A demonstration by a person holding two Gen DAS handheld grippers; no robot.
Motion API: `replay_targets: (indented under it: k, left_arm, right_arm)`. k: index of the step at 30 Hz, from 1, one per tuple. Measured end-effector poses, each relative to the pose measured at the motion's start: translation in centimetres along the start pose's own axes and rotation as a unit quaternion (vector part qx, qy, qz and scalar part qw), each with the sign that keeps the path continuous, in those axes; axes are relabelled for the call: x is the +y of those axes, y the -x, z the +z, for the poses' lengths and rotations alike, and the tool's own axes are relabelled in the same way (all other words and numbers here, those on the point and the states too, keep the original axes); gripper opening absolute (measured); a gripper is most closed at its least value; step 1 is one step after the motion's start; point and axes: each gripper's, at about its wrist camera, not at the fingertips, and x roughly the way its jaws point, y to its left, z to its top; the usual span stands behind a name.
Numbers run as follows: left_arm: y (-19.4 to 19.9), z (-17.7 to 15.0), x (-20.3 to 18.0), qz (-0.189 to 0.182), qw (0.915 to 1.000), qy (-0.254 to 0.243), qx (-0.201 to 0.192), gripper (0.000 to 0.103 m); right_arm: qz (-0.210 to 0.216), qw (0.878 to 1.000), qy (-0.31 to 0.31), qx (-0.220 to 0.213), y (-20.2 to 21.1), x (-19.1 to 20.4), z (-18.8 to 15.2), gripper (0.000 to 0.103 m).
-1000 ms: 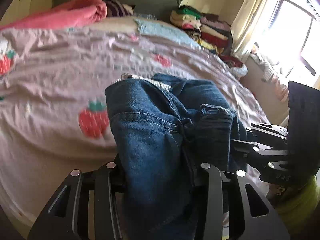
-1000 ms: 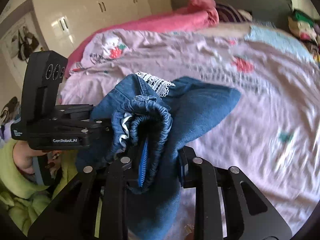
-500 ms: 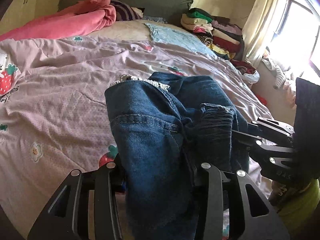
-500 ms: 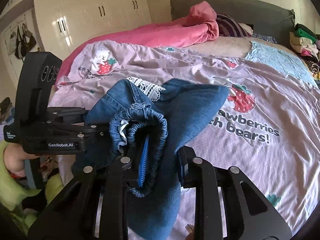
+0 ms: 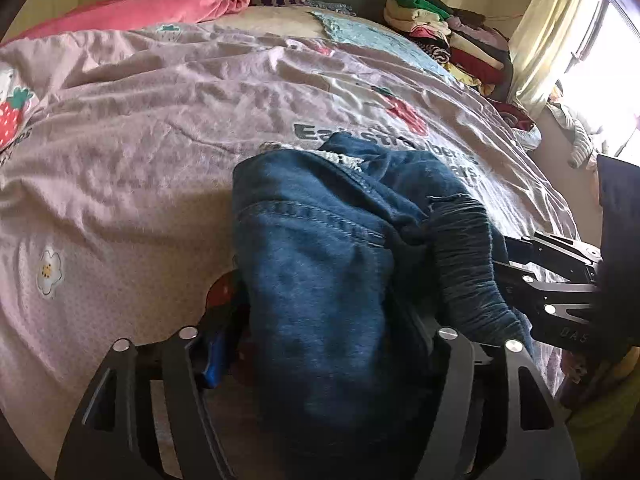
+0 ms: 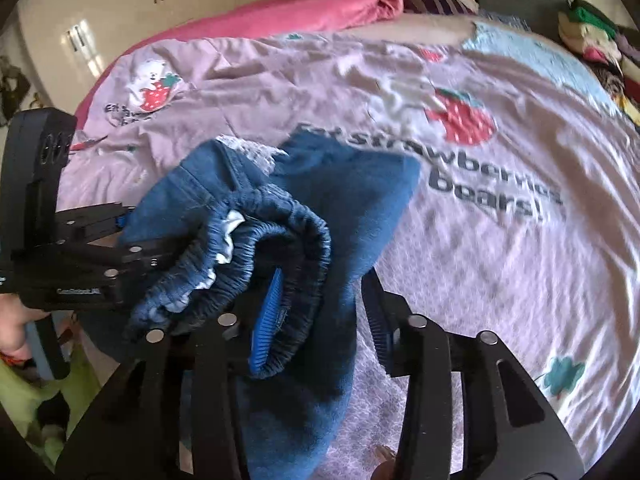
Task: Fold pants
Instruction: 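Open both tools to release the folded pants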
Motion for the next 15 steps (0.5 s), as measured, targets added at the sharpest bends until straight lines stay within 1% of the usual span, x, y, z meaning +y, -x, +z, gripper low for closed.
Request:
replay_targets:
  k: [1, 2, 3, 4, 5, 9, 10, 11, 13, 15]
  left_arm:
    - [0.2, 0.0, 0.0, -0.001, 1.0000, 0.001, -0.002, 0.068]
    - [0.6, -0.1, -0.1, -0.001, 1.0000, 0.002, -0.005, 0.072]
    - [1.1, -0.2, -0.1, -0.001, 1.0000, 0.004, -0.009, 0.080]
    - [1.4, -0.2, -0.2, -0.001, 0.9999, 0.005, -0.013, 0.083]
    - [2.2, -0.4, -0.2, 0.000, 0.9998, 0.005, -0.021, 0.084]
    - [4.8, -1.3, -0.6, 0.000, 0.9990, 0.012, -0.042, 0.085]
    - [5.8, -1.7, -0.8, 0.006, 0.9986, 0.013, -0.051, 0.085]
    - [6.5, -2.0, -0.9, 0.012, 0.9983, 0.013, -0.056, 0.099]
    - [8.1, -2.9, -1.2, 0.020, 0.9973, 0.012, -0.070, 0.099]
    - [9.4, -3.7, -1.5, 0.016, 0.9967, 0.009, -0.079, 0.099]
  right_arm:
    - [-0.002, 1.000, 0.000, -0.004, 0.3, 0.0, 0.0, 0.039]
    - [-0.006, 1.000, 0.001, -0.011, 0.8, 0.1, -0.1, 0.044]
    - [-0.013, 1.000, 0.001, -0.019, 1.5, 0.2, -0.1, 0.048]
    - [-0.016, 0.999, 0.001, -0.029, 2.3, 0.3, -0.2, 0.055]
    - [-0.017, 0.999, 0.000, -0.040, 3.0, 0.4, -0.3, 0.062]
    - [-0.032, 0.996, 0.006, -0.087, 7.0, 1.3, -1.2, 0.081]
    - [-0.034, 0.995, 0.008, -0.097, 8.0, 1.6, -1.6, 0.083]
    - [-0.036, 0.994, 0.009, -0.103, 8.6, 1.8, -1.8, 0.087]
    - [-0.039, 0.992, 0.012, -0.120, 10.3, 2.6, -2.6, 0.090]
    - [-0.047, 0.990, 0.018, -0.132, 11.6, 3.4, -3.5, 0.093]
